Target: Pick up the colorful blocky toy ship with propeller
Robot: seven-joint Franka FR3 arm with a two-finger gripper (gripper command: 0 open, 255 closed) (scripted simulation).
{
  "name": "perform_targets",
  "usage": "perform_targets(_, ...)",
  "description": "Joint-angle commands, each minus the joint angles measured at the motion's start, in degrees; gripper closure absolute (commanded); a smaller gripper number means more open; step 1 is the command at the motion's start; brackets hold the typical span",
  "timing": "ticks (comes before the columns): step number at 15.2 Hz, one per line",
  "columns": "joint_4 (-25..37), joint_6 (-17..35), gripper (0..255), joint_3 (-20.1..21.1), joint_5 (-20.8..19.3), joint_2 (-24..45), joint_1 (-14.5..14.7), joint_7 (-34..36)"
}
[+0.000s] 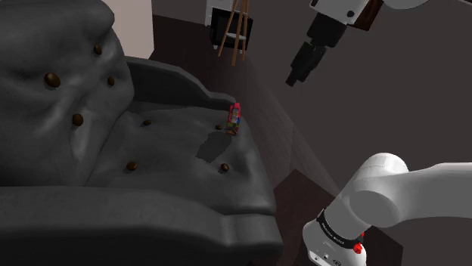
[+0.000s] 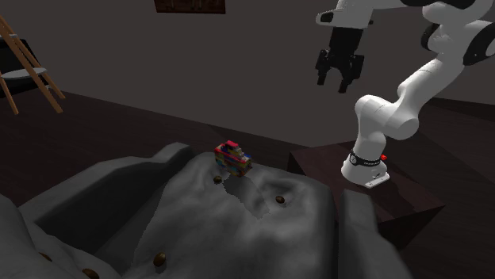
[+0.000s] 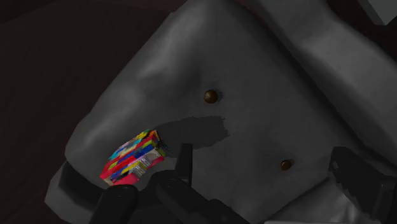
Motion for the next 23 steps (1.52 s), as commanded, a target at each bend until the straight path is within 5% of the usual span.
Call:
perform_targets(1,0.0,0.0,0,0.0,0.0,0.0,0.0,0.0)
perform_targets(12,-3.57,17.34,0,2.43,-0.68,16.73,-4.0,7.27)
perform_targets(23,0.52,31.26,0,3.12,-3.12,37.91,-7.62,15.35)
